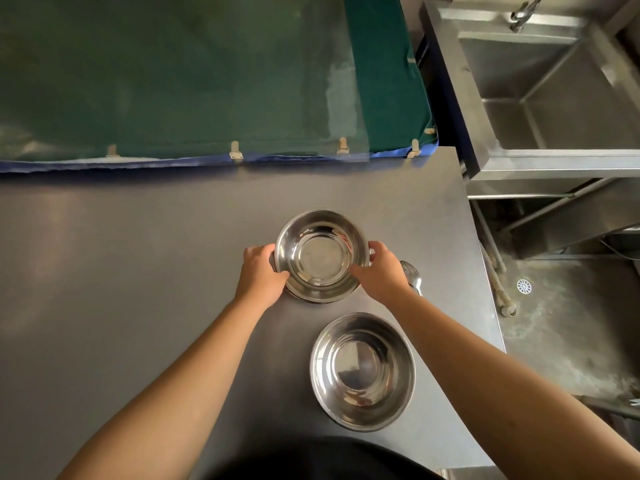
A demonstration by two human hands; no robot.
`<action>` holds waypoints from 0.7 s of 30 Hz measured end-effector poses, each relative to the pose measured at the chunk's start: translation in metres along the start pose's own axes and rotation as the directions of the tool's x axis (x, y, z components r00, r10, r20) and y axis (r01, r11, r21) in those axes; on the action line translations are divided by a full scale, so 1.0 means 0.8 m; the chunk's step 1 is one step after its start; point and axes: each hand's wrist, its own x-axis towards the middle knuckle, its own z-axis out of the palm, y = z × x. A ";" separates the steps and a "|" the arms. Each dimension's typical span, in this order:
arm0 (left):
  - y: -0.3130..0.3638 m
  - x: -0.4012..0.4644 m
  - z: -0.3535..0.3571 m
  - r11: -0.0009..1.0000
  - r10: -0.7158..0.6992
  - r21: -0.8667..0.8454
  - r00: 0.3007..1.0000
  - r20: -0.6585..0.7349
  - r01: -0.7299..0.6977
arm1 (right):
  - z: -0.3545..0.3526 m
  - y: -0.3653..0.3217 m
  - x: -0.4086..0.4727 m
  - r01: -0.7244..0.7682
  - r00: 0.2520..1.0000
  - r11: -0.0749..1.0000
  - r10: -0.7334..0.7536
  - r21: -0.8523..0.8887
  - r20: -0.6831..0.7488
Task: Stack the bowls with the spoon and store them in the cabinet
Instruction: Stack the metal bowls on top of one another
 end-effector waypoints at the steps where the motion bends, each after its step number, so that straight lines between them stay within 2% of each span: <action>1: 0.000 0.000 0.001 1.000 0.002 0.005 1.000 0.002 -0.002 | 0.000 0.001 0.002 0.002 1.000 1.000 -0.003 -0.021 -0.010; 5: 0.000 0.001 0.006 1.000 -0.013 -0.018 1.000 0.014 0.014 | 0.000 0.002 0.010 -0.007 1.000 0.998 0.007 -0.067 -0.012; 16: 0.009 0.016 0.005 0.996 -0.070 -0.046 0.997 0.032 0.071 | 0.011 0.004 0.017 -0.045 0.999 0.999 0.045 0.001 -0.018; 21: 0.013 0.018 0.001 0.997 -0.036 -0.067 0.999 0.012 0.037 | 0.007 0.002 0.015 -0.037 0.999 0.999 0.037 -0.008 0.009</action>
